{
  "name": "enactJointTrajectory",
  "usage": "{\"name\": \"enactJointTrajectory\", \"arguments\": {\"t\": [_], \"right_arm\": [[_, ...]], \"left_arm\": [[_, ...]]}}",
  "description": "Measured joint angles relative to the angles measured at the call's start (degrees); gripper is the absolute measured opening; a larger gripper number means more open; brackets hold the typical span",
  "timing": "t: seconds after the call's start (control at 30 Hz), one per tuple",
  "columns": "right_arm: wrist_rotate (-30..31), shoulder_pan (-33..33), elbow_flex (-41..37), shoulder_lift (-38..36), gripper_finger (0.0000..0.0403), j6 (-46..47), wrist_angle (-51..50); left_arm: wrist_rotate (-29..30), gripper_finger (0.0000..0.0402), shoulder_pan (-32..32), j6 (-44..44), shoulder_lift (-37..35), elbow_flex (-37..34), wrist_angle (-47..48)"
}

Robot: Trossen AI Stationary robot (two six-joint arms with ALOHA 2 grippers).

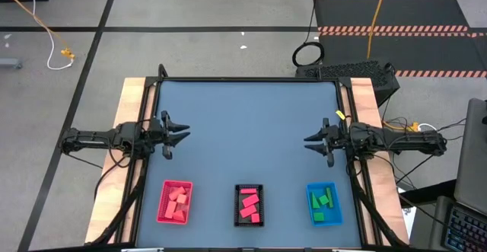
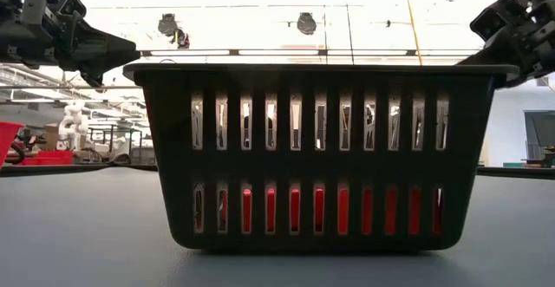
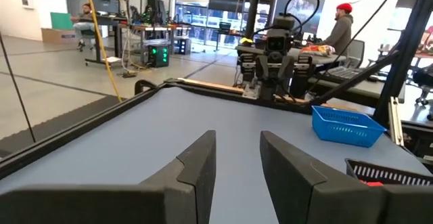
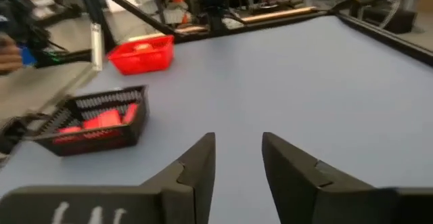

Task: Sort & place blocks by color
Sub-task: Return to Home Position

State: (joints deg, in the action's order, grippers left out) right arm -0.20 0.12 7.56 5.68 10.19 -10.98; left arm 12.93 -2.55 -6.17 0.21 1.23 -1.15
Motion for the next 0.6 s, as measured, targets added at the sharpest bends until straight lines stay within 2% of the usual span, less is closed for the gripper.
{"name": "enactJointTrajectory", "arguments": {"t": [0.1,0.23,0.6], "right_arm": [[1.65,-0.02,-1.42,-0.59,0.0103,-0.95,1.83],[1.24,0.00,-6.35,-0.65,0.0091,-3.45,12.50],[1.65,0.00,-6.50,-1.30,0.0059,-6.65,13.74]], "left_arm": [[0.44,0.0117,0.00,-0.03,0.00,-0.02,-0.13],[0.64,0.0117,-0.04,-0.06,0.02,-0.16,-1.23],[0.66,0.0117,-0.04,0.22,0.15,-0.17,-1.95]]}}
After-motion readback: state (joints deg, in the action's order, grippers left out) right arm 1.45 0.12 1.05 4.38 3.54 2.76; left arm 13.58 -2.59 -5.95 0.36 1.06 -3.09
